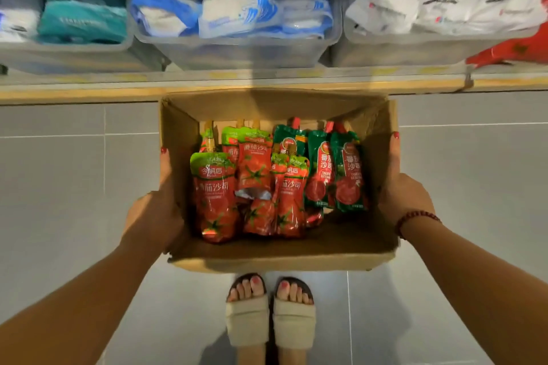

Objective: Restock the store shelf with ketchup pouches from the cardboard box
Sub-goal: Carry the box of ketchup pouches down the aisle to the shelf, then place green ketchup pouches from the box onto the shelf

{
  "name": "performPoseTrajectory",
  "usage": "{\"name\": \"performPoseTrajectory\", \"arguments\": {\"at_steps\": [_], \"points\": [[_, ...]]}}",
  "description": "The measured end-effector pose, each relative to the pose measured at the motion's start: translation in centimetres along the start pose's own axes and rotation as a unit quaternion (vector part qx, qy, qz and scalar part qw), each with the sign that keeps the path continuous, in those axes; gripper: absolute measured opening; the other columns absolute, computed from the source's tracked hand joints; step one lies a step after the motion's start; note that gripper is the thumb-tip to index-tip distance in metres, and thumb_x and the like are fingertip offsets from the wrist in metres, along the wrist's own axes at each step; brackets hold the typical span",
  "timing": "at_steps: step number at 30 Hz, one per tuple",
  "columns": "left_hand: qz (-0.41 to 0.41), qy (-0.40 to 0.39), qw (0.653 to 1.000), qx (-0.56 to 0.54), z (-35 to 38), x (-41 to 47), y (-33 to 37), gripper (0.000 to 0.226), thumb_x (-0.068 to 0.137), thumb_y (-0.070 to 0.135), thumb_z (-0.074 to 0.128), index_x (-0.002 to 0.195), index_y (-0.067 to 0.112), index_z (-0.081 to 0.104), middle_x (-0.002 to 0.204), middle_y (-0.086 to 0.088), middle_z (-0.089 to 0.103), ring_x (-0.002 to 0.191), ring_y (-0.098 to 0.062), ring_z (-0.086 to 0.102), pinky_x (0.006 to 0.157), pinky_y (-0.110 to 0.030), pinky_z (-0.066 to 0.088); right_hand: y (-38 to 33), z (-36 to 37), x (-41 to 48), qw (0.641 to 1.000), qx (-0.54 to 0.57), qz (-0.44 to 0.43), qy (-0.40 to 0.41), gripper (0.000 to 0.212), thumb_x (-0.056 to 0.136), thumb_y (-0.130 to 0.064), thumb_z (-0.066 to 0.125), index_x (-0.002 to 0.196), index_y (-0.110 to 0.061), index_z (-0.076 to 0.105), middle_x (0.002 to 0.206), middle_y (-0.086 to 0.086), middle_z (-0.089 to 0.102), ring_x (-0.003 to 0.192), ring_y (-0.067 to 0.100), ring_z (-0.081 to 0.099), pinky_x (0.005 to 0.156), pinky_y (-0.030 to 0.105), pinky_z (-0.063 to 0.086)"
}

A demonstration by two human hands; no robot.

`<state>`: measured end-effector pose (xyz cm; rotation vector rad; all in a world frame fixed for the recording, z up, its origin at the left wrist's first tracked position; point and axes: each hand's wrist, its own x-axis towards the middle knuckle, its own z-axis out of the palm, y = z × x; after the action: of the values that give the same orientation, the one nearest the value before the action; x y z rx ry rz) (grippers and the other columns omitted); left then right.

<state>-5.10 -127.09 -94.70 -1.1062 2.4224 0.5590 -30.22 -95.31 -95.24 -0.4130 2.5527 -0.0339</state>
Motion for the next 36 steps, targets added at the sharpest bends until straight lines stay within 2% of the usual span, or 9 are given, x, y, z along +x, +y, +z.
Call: {"name": "performPoseTrajectory", "arguments": {"at_steps": [4,6,10,18,22,26,30,32,36], "points": [[-0.007,-0.017,0.999,0.044,-1.9,-0.8,0.8,0.099,0.086,0.026,0.056,0.14,0.037,-0.026,0.068,-0.009,0.059,0.05,-0.021,0.049,0.052,-0.033,0.044,-0.1,-2.2,-0.6,0.998,-0.013,0.012,-0.063,0.123,0.08,-0.011,0.064,0.123,-0.047,-0.045,0.072,0.01,0.056,0.052,0.018,0.051,0.052,0.036,0.049],[-0.014,-0.005,0.999,0.031,-3.7,-1.2,1.9,0.087,0.088,0.027,0.054,0.145,0.034,-0.012,0.083,-0.011,0.063,0.061,-0.022,0.054,0.057,-0.037,0.048,-0.4,-4.0,-1.2,0.997,0.015,0.032,-0.075,0.113,0.082,-0.014,0.063,0.135,-0.043,-0.033,0.092,0.015,0.063,0.061,0.018,0.054,0.052,0.034,0.048],[0.107,0.011,0.986,0.125,-8.5,-2.1,6.1,0.073,0.091,0.03,0.048,0.149,0.027,0.005,0.109,-0.012,0.059,0.091,-0.027,0.059,0.067,-0.037,0.049,-0.6,-8.3,-3.9,0.994,0.07,0.034,-0.081,0.096,0.086,-0.028,0.063,0.146,-0.038,-0.011,0.127,0.015,0.056,0.094,0.03,0.062,0.071,0.04,0.053],[0.217,-0.028,0.974,0.058,-13.9,-1.8,15.2,0.058,0.085,0.027,0.058,0.14,0.024,0.04,0.119,-0.017,0.058,0.109,-0.033,0.056,0.083,-0.037,0.046,-1.0,-12.2,-5.9,0.99,0.107,0.017,-0.088,0.086,0.088,-0.035,0.06,0.146,-0.037,-0.003,0.139,0.01,0.045,0.112,0.03,0.056,0.085,0.042,0.051],[0.258,-0.026,0.964,0.068,-9.7,-1.7,19.0,0.06,0.085,0.031,0.056,0.141,0.031,0.035,0.114,-0.008,0.06,0.102,-0.027,0.059,0.079,-0.036,0.049,-0.4,-9.9,-5.0,0.989,0.102,-0.014,-0.108,0.088,0.087,-0.036,0.059,0.145,-0.04,-0.008,0.147,0.006,0.032,0.121,0.029,0.047,0.09,0.041,0.049],[0.26,-0.056,0.961,0.073,-4.3,1.3,21.7,0.071,0.085,0.038,0.058,0.144,0.038,0.019,0.133,-0.001,0.05,0.108,-0.019,0.057,0.078,-0.029,0.046,-0.4,-6.7,-1.7,0.99,0.129,-0.025,-0.053,0.107,0.077,-0.039,0.068,0.14,-0.045,-0.019,0.157,0.002,0.007,0.131,0.029,0.038,0.094,0.041,0.047],[0.228,-0.132,0.964,0.037,1.6,4.0,22.7,0.096,0.073,0.049,0.066,0.144,0.049,0.002,0.155,-0.004,0.021,0.137,-0.028,0.03,0.104,-0.045,0.037,0.0,-3.3,1.0,0.993,0.109,-0.036,0.004,0.121,0.071,-0.039,0.07,0.124,-0.055,-0.038,0.158,0.004,0.003,0.125,0.034,0.044,0.084,0.043,0.054],[0.229,-0.157,0.961,0.002,4.4,5.3,22.8,0.105,0.066,0.052,0.07,0.142,0.053,-0.003,0.158,-0.004,0.01,0.144,-0.026,0.009,0.112,-0.046,0.027,0.3,-1.6,1.7,0.992,0.11,-0.054,0.043,0.12,0.073,-0.029,0.068,0.125,-0.054,-0.037,0.154,0.009,0.018,0.109,0.035,0.056,0.073,0.043,0.057],[0.24,-0.18,0.952,-0.066,9.5,6.5,22.7,0.112,0.061,0.052,0.078,0.144,0.051,0.002,0.155,-0.01,0.017,0.143,-0.029,0.01,0.113,-0.04,0.019,0.5,0.4,2.0,0.981,0.125,-0.073,0.126,0.117,0.074,-0.015,0.065,0.136,-0.051,-0.027,0.124,0.011,0.054,0.08,0.03,0.065,0.058,0.04,0.054]]}}
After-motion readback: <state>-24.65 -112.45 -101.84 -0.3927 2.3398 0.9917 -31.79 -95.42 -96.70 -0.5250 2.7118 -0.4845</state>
